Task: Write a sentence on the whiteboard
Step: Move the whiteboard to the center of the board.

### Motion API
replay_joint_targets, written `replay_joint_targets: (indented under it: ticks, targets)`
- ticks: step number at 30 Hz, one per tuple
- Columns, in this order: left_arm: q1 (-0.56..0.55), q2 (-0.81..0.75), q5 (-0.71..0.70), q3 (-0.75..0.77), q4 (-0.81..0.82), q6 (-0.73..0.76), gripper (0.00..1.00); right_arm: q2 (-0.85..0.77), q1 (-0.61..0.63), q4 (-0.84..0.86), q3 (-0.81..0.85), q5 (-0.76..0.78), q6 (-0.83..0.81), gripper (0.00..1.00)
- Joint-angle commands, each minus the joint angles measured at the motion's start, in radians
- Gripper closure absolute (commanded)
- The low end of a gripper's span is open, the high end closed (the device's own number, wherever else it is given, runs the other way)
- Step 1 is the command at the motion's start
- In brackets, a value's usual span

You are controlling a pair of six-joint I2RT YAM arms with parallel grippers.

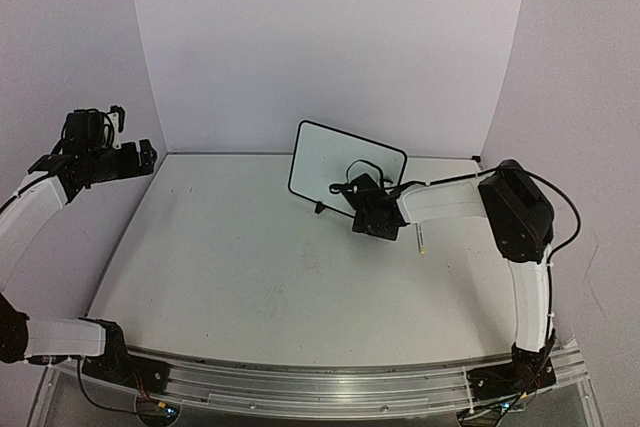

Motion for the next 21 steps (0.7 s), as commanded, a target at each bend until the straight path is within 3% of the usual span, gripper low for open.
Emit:
replay_joint_targets:
  ticks: [1,10,21]
  targets:
    - [0.002,0.008,0.004,0.008,0.024,-0.011,0.01,0.033,0.005,-0.004,0.037,0.016,0.035,0.37]
    - [0.001,0.025,0.023,0.010,0.022,-0.021,0.01,0.041,0.018,-0.007,0.000,0.068,0.120,0.42]
    - [0.001,0.033,0.025,0.011,0.022,-0.028,0.01,0.065,0.019,-0.007,-0.009,0.092,0.152,0.55]
